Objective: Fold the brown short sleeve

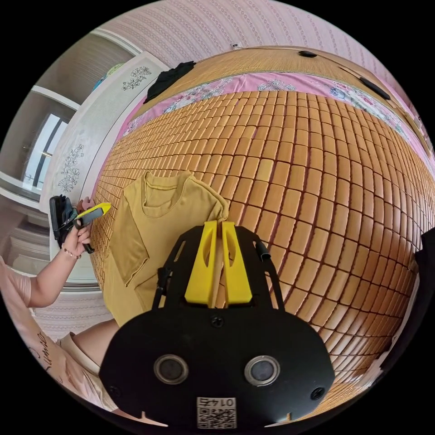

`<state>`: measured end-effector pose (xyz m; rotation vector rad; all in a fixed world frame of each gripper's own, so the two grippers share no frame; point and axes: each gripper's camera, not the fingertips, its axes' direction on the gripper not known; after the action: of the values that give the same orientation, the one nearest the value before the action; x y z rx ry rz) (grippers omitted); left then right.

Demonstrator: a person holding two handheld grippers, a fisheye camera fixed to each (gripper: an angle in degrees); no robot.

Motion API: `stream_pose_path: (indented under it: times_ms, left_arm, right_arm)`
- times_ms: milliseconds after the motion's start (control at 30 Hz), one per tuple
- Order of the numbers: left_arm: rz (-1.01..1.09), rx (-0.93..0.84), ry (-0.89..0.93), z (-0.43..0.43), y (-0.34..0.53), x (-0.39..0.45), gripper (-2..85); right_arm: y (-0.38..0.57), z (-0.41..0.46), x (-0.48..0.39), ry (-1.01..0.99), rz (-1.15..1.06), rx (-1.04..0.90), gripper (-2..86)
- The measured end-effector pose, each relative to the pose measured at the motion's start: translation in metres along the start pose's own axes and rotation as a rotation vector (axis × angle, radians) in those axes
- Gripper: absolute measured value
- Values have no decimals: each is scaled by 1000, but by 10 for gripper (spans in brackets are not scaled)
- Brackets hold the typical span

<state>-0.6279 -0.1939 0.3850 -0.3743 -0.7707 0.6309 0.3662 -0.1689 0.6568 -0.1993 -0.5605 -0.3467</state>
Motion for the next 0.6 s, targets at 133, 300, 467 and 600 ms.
stream_pose_path:
  times_ms: [133,300,467,600]
  left_arm:
    - [-11,-90,-4,22,-24,-31,81]
    - [-58,-226,100,41,-31,-64,11]
    - [-58,-118,67,28,-39,-76,-8]
    - [-60,-14,159,3,-45,-82,-10]
  right_arm:
    - [-9,-9,13,-27,31,19,11]
    - [-28,-15,25,-6,44,6,6]
    - [-47,-30,28,36,42,55,6]
    - [-52,-57,30,7,24,117,6]
